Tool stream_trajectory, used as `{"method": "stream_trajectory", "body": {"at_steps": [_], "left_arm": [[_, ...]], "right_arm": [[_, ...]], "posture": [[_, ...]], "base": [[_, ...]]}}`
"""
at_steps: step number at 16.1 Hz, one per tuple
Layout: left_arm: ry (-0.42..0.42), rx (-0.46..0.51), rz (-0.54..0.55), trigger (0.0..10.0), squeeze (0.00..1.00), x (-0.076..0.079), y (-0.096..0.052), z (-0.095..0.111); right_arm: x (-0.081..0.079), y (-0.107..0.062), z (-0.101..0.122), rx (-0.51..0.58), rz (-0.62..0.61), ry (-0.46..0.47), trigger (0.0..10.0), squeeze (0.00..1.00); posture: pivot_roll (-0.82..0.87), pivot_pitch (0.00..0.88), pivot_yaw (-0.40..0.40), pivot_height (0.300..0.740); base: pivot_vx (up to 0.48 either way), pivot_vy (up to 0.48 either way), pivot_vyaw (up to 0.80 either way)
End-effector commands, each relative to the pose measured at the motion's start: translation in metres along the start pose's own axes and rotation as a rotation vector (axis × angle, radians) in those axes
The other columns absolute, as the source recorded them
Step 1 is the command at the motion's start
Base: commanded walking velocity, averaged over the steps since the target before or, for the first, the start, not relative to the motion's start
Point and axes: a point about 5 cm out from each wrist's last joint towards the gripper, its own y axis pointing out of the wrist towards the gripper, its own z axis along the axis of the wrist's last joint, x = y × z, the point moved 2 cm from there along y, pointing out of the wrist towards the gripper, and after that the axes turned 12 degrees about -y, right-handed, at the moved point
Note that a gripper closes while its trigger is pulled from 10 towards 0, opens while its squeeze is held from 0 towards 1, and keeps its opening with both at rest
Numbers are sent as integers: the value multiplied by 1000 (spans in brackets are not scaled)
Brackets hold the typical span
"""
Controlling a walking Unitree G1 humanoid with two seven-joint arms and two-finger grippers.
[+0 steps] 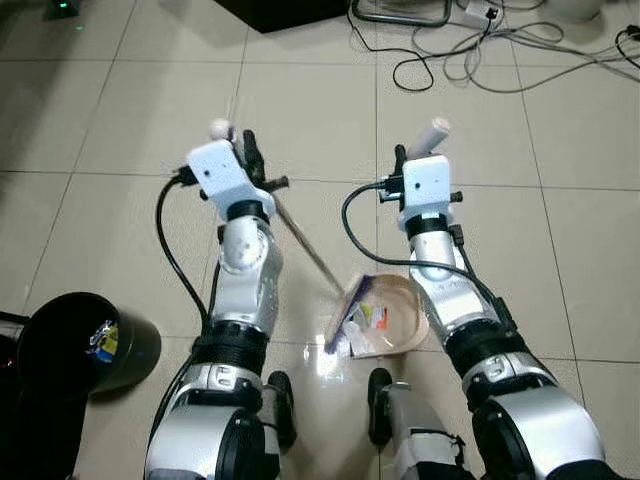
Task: Sweep floor
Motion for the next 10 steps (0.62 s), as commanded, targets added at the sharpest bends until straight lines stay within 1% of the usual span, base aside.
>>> {"method": "stream_trajectory", "body": {"at_steps": [1,3,4,5,7,9,10], "left_arm": [[-75,29,5,10000,0,5,4,12],[-111,36,7,10000,0,6,13,24],[-124,33,-2,10000,0,8,15,27],[-174,13,-5,10000,0,11,22,31],[-152,9,-38,10000,0,12,26,38],[-147,-10,-33,10000,0,9,30,42],[-134,-9,-61,10000,0,11,34,47]], "right_arm": [[-7,-14,-26,-124,27,18,10000,0],[3,-14,-33,-160,-6,58,10000,0],[6,-14,-35,-169,-13,64,10000,0],[13,-15,-42,-197,-38,83,10000,0],[21,-16,-49,-227,-62,110,10000,0],[26,-16,-52,-246,-71,130,10000,0],[31,-15,-54,-253,-86,145,10000,0]], "posture": [[73,323,51,740],[79,289,50,740],[79,287,50,740],[79,272,48,740],[83,231,52,740],[78,204,53,740],[79,197,52,740]], "base": [[0,0,0],[0,0,0],[0,0,0],[0,0,0],[0,0,0],[0,0,0],[0,0,0]]}}
